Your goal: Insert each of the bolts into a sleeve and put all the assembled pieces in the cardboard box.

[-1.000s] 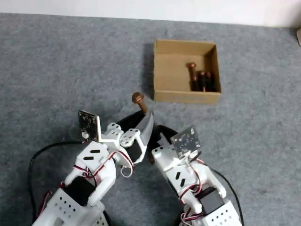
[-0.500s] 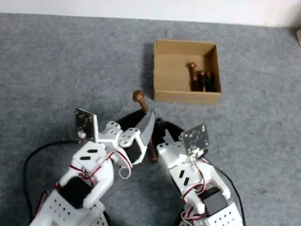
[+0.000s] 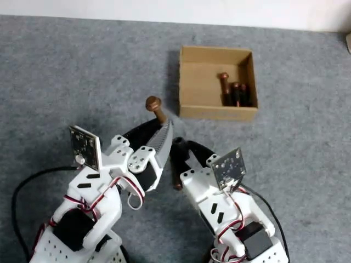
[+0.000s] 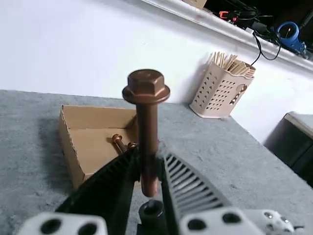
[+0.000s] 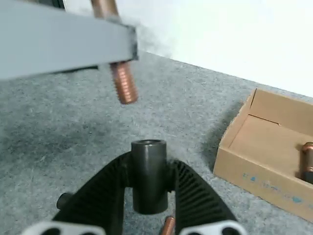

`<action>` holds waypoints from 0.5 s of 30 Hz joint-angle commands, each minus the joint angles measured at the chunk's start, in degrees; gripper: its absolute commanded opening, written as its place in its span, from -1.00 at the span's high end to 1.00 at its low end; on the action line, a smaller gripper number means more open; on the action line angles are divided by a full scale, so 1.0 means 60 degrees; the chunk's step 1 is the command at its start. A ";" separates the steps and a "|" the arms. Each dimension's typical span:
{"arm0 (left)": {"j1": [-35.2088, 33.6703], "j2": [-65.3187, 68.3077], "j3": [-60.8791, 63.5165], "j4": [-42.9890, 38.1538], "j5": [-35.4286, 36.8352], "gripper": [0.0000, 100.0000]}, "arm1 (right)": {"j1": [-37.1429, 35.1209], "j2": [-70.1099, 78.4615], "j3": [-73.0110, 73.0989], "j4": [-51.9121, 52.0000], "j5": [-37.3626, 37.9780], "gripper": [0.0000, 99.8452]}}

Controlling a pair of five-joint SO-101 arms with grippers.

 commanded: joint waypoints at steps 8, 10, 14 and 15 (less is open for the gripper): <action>0.0212 0.0022 -0.0755 0.0015 -0.0293 0.99 | -0.0608 -0.0139 -0.0579 -0.0857 0.0103 0.99; 0.0212 0.0022 -0.0637 -0.0015 -0.0264 0.99 | -0.0608 -0.0139 -0.0579 -0.0872 0.0088 0.99; 0.0491 0.0022 -0.0418 0.0015 -0.0234 0.99 | -0.0579 -0.0139 -0.0579 -0.0886 0.0103 0.99; 0.0579 0.0022 -0.0315 0.0015 -0.0234 0.99 | -0.0564 -0.0139 -0.0579 -0.0886 0.0103 0.99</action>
